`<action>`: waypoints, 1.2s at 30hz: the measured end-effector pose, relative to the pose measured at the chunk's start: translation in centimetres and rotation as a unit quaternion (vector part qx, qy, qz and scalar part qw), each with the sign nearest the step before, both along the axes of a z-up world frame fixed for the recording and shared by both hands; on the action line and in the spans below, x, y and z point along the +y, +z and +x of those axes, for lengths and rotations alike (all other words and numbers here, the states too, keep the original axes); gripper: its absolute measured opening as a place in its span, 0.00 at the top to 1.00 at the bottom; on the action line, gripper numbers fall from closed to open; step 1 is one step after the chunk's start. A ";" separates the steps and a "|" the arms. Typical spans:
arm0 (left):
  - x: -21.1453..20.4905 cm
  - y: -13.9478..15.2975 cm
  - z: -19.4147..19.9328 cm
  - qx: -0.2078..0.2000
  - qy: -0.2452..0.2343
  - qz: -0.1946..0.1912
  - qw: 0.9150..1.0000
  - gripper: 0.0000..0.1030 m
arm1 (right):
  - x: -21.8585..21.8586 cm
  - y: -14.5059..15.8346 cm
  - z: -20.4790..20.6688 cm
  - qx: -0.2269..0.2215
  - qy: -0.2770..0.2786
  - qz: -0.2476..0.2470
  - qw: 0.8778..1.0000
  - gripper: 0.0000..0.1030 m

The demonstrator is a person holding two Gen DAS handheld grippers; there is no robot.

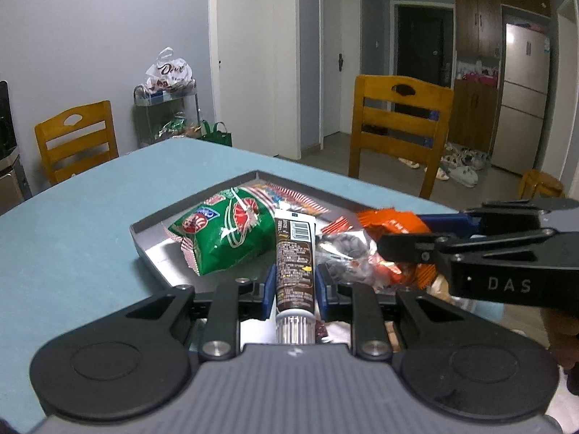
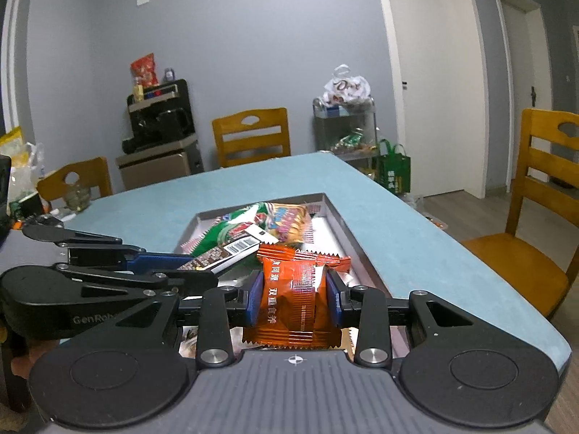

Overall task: Organize snacks
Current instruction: 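Carry the tube snack and orange pastry over the grey tray with both tools, then open the right tool over the tray while the left tool releases the tube snack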

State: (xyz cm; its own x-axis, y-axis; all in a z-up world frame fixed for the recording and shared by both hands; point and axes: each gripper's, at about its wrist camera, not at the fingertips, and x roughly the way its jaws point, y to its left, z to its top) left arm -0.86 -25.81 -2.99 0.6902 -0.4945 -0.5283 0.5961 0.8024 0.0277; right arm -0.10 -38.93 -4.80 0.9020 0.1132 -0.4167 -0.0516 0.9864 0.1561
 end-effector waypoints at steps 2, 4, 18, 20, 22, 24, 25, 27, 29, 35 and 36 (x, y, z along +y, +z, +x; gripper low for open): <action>0.0 -0.3 0.9 0.004 0.004 0.004 1.000 0.81 | 0.2 -0.3 0.3 0.003 -0.004 -0.006 1.000 0.64; 0.0 -0.6 1.6 0.007 0.007 0.008 1.000 0.81 | 0.4 -0.7 0.9 0.010 -0.006 -0.010 1.000 0.64; 0.2 -1.5 2.7 0.021 0.001 0.011 1.000 0.81 | 1.7 -1.0 2.7 0.030 -0.012 -0.037 0.999 0.63; 0.0 -1.7 2.7 0.020 0.002 0.013 1.000 0.80 | 1.7 -1.0 2.8 0.031 -0.012 -0.039 0.999 0.63; 0.1 -1.8 2.7 0.020 0.002 0.016 1.000 0.80 | 1.7 -1.0 2.8 0.031 -0.015 -0.040 0.999 0.62; 0.4 -1.7 2.6 0.019 0.002 0.007 1.000 0.74 | 1.8 -0.9 2.8 0.030 -0.017 -0.040 0.999 0.61; 0.5 -1.6 2.5 0.018 0.001 0.001 1.000 0.62 | 1.8 -0.9 2.7 0.030 -0.018 -0.039 0.999 0.59; 1.1 -1.0 2.2 0.009 0.000 -0.013 1.000 0.39 | 1.9 -0.6 2.5 0.028 -0.020 -0.037 0.999 0.53; 1.6 -0.4 1.8 -0.008 0.006 -0.020 1.000 0.23 | 2.0 -0.3 2.2 0.024 -0.023 -0.036 0.999 0.47; 3.7 1.4 0.8 -0.022 0.002 -0.037 0.999 0.13 | 2.0 1.2 0.9 0.010 -0.033 -0.022 0.999 0.19; 4.2 1.7 0.6 -0.024 0.002 -0.039 0.999 0.12 | 2.0 1.5 0.5 0.006 -0.035 -0.019 0.999 0.15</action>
